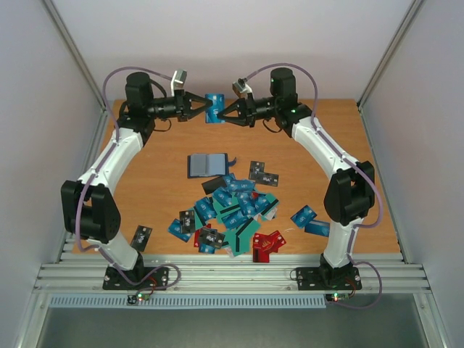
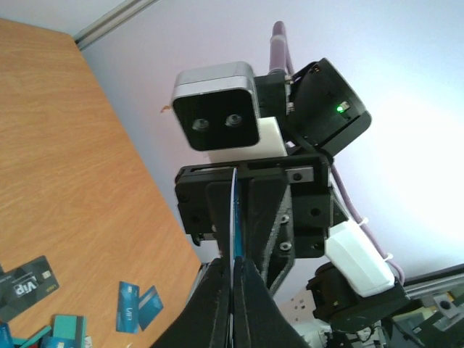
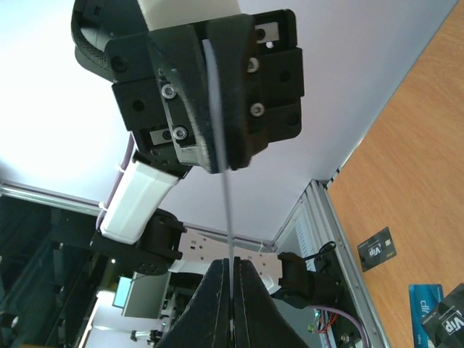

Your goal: Put the credit cards into the card holder

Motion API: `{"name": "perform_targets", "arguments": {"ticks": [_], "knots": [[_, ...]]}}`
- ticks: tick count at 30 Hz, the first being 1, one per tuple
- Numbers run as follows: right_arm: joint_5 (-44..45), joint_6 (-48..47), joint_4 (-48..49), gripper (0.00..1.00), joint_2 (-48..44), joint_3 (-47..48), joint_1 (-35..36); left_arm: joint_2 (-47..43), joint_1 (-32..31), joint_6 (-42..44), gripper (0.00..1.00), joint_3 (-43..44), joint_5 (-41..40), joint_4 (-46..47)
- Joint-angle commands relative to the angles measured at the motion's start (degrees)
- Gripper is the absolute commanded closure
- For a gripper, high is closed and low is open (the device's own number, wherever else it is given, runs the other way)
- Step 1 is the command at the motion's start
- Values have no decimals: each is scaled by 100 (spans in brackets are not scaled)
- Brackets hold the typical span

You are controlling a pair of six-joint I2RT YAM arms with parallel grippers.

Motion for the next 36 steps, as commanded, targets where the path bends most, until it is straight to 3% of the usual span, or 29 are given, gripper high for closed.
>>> {"name": "perform_targets", "arguments": {"ticks": [1, 4, 5, 7, 10, 14, 17, 19, 25, 36], "knots": [[-151, -1, 127, 99, 124, 179, 57, 133, 22, -427, 99, -120, 233, 865], [-97, -46, 36, 98, 182, 255, 66, 174, 22, -783, 100, -252, 277, 1296], [-55, -122, -111, 90, 202, 329, 65, 191, 22, -860, 100, -296, 259, 1369], [131, -601, -933, 64, 222, 550, 66, 240, 31, -922, 100, -346, 208, 1379], [808, -1828, -2716, 47, 237, 958, 53, 279, 85, -611, 100, -398, -46, 871], [1810, -2386, -3633, 46, 112, 716, 22, 438, 239, 550, 100, -221, -586, -935], [2393, -2298, -3693, 47, 6, 258, 22, 625, 339, 1930, 100, 34, -1188, -2409], [2512, -2214, -3570, 50, 15, -62, 28, 794, 400, 2668, 100, 59, -1486, -2898], [2510, -1938, -3163, 55, 440, -325, 178, 1431, 540, 3343, 100, -62, -1677, -2992], [2893, -1788, -3128, 65, 1516, 197, 382, 1991, 541, 3284, 100, -151, -1886, -2661]]}}
